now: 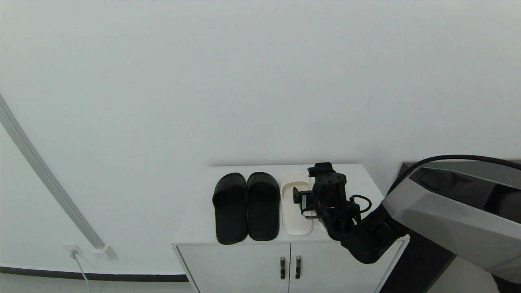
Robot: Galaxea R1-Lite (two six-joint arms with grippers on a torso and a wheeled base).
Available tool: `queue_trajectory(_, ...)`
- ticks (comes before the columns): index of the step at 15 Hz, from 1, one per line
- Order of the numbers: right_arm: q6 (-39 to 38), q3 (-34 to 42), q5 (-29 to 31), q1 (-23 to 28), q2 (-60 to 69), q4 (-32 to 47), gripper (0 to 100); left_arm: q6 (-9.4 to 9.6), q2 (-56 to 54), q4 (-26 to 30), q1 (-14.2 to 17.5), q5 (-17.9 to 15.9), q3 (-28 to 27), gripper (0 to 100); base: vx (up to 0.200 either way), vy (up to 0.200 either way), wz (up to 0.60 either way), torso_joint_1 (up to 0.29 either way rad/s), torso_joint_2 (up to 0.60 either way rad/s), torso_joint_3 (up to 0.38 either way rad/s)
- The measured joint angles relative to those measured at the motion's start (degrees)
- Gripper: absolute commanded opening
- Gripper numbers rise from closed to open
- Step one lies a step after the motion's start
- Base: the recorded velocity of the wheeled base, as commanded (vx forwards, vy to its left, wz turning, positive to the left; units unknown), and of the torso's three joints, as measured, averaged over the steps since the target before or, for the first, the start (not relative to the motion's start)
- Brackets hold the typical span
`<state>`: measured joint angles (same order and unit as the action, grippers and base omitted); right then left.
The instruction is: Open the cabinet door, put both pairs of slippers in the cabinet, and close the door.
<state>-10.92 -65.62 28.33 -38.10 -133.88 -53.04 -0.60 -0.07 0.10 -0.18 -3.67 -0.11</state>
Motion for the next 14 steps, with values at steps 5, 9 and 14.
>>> queue_trajectory(5, -0.02, -2.32, -0.28, 0.15, -1.29, 1.43, 0, 0.02, 0.0, 0.0, 0.02, 0.0, 0.0, 0, 0.0, 0.0, 0.0, 0.0, 0.0, 0.0)
queue_trajectory(9, -0.07, -2.62, -0.17, -0.13, -1.51, 1.45, 0, 0.0, 0.0, 0.0, 0.07, 0.0, 0.0, 0, 0.0, 0.0, 0.0, 0.0, 0.0, 0.0)
queue_trajectory(14, 0.11, -0.24, 0.07, -0.46, 0.28, 1.37, 0, 0.02, 0.0, 0.0, 0.0, 0.0, 0.0, 0, 0.0, 0.0, 0.0, 0.0, 0.0, 0.0)
